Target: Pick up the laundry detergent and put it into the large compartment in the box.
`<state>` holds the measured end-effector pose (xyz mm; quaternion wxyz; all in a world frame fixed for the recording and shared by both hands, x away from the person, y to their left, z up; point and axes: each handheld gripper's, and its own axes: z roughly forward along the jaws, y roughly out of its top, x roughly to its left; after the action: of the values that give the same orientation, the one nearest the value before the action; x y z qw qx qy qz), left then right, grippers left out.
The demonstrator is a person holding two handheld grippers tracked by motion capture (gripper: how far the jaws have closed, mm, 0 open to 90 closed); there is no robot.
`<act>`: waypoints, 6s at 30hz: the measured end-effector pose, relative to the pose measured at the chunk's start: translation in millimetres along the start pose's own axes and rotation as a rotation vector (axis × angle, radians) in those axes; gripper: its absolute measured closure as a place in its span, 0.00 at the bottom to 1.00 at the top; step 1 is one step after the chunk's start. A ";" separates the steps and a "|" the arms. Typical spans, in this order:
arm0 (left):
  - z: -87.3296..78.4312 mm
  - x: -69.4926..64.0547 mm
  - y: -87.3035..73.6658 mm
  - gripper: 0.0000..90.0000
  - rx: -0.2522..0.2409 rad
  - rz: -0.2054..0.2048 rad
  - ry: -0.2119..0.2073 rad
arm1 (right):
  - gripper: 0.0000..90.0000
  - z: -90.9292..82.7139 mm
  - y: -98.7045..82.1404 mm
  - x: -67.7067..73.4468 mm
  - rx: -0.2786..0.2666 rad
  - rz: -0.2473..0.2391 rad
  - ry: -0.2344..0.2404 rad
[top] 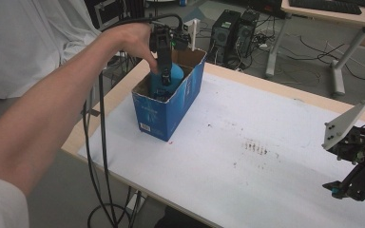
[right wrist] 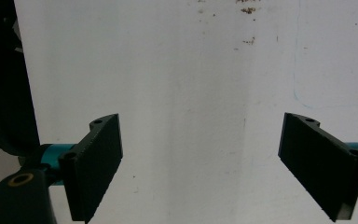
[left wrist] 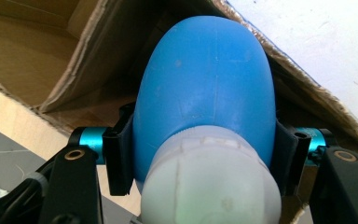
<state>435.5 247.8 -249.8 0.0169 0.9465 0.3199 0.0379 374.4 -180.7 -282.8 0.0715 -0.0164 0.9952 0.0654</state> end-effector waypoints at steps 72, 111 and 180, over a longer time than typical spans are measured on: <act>12.0 -3.7 -2.7 0.31 -0.038 0.058 0.002 | 0.14 8.4 2.0 1.2 0.005 0.006 0.015; -56.2 -45.4 47.9 0.27 -0.097 0.239 0.076 | 0.14 5.3 -0.6 1.5 0.001 0.015 0.011; 24.6 -150.2 130.3 0.19 -0.065 0.552 -0.001 | 0.14 -22.6 -7.4 -10.0 -0.001 0.068 -0.041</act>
<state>397.2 52.9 -276.2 0.0366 0.9969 0.0483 0.0511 381.4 -190.8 -260.2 0.0895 0.0189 0.9935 0.0685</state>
